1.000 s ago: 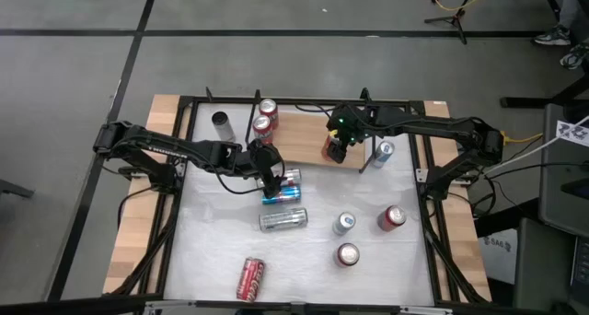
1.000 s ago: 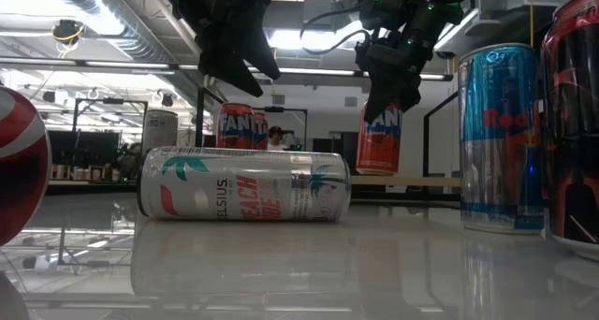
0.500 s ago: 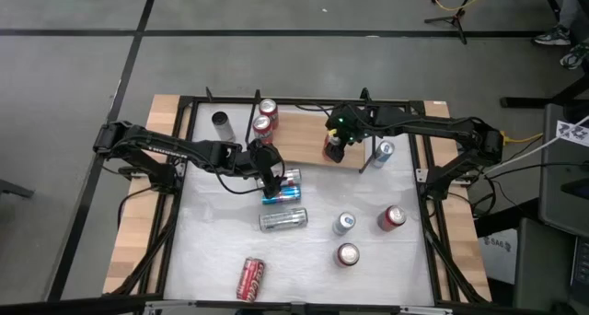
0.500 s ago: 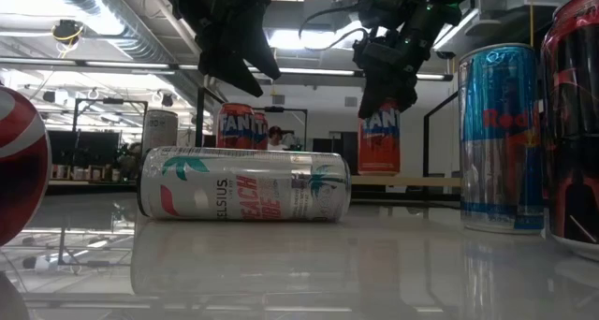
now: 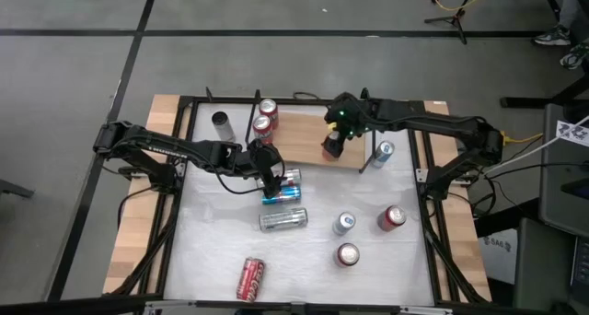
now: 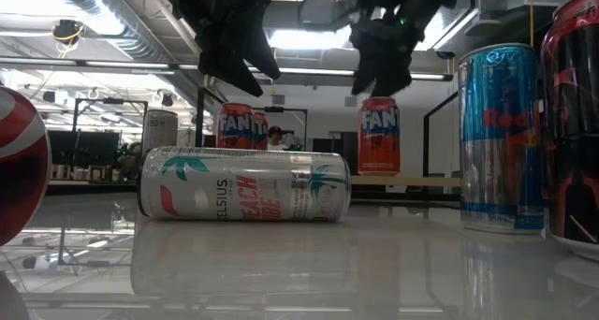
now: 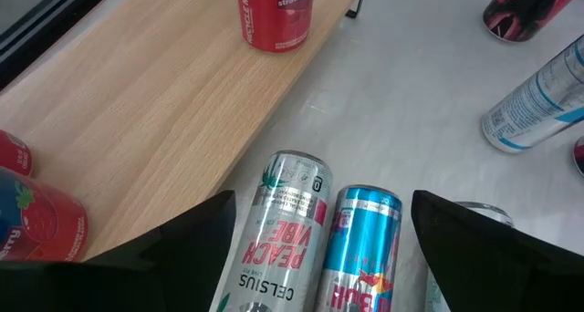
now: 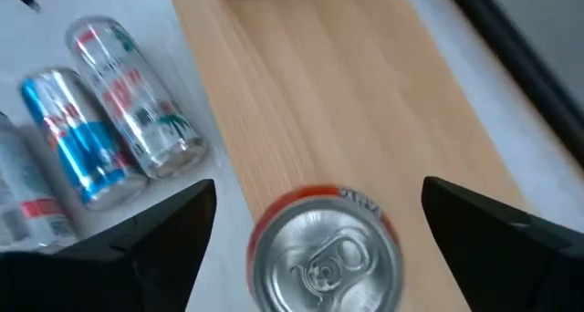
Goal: Place canned beverage on shelf
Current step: Put the red soda can on the shelf, then put the middle red-black soda can on the shelf
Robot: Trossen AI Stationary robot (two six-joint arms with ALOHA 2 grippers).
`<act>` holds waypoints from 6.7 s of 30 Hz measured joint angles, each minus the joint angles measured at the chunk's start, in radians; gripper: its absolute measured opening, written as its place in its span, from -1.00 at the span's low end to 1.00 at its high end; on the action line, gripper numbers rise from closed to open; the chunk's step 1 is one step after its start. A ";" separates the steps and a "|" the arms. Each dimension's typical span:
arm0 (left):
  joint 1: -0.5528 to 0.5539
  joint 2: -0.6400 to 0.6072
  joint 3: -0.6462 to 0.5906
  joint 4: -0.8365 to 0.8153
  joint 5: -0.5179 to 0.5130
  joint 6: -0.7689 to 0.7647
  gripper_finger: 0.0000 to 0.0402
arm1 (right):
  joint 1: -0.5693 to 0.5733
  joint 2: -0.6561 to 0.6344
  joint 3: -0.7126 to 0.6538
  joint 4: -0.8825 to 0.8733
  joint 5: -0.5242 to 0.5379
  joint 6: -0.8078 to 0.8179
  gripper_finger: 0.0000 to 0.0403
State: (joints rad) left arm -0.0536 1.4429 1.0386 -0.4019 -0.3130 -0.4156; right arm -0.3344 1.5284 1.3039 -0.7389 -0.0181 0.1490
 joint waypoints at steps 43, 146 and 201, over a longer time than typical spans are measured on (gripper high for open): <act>0.000 0.000 0.000 0.000 0.000 -0.001 0.61 | 0.002 -0.001 0.239 -0.378 -0.062 -0.207 0.87; -0.002 0.000 0.000 0.000 -0.016 -0.001 0.61 | -0.356 0.217 0.241 -0.484 0.062 -0.494 0.47; -0.002 0.000 0.000 0.001 -0.016 0.000 0.61 | -0.345 0.214 0.295 -0.447 -0.082 -0.488 0.91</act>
State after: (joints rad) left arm -0.0555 1.4425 1.0386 -0.4010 -0.3292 -0.4160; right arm -0.6798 1.7428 1.5987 -1.1855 -0.0997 -0.3388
